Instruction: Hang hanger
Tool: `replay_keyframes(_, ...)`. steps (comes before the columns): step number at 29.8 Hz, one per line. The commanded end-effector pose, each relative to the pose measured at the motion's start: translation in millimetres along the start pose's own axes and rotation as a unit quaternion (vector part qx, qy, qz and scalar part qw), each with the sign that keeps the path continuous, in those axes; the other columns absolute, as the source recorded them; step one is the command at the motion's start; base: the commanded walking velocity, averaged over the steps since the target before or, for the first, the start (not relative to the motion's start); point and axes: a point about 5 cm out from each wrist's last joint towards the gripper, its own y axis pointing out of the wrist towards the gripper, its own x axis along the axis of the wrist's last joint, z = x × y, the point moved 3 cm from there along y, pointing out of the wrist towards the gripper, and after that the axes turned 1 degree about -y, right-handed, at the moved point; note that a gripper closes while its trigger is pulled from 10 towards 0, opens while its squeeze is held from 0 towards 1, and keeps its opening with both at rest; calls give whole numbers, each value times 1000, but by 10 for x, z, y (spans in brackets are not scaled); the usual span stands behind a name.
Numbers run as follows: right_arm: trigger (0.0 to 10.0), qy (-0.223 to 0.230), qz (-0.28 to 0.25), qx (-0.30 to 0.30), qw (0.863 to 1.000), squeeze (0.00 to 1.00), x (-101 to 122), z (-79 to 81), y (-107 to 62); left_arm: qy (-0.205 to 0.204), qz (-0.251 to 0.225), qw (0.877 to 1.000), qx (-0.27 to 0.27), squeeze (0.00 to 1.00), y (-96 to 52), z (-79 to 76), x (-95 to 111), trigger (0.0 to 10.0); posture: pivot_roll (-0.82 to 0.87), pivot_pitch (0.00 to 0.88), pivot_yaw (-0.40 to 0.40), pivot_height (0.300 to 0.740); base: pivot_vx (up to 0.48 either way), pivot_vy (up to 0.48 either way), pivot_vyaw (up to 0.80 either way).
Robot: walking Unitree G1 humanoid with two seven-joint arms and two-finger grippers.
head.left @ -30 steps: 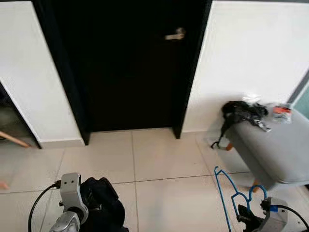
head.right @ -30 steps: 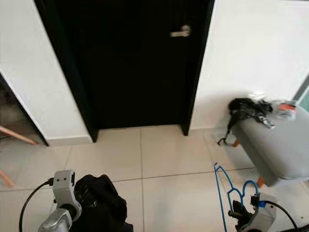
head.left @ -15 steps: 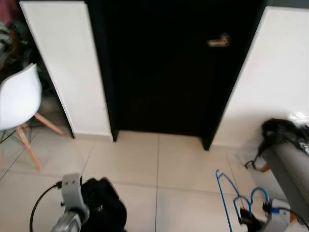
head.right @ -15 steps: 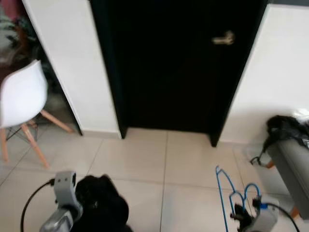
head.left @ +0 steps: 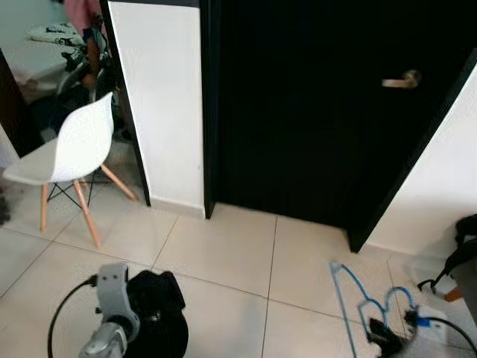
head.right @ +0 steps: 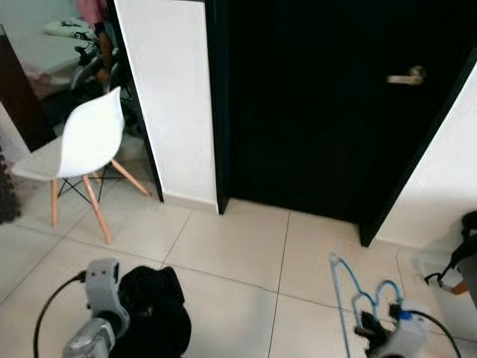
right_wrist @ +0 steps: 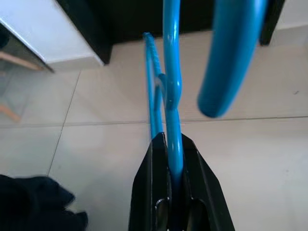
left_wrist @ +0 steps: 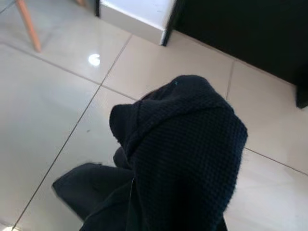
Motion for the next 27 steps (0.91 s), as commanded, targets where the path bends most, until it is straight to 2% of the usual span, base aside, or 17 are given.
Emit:
replay_keyframes(1, 10000, 0, -2, -1, 1000, 0, 11, -5, 5, 9, 2, 1000, 2, 0, -18, 28, -3, 10000, -3, 34, -49, 740, 0, 0, 725)
replay_keyframes(27, 10000, 2, -11, -6, 1000, 0, 65, -8, 41, 12, -1, 1000, 4, 0, 9, 18, 34, 10000, -13, 54, -33, 740, 0, 0, 724)
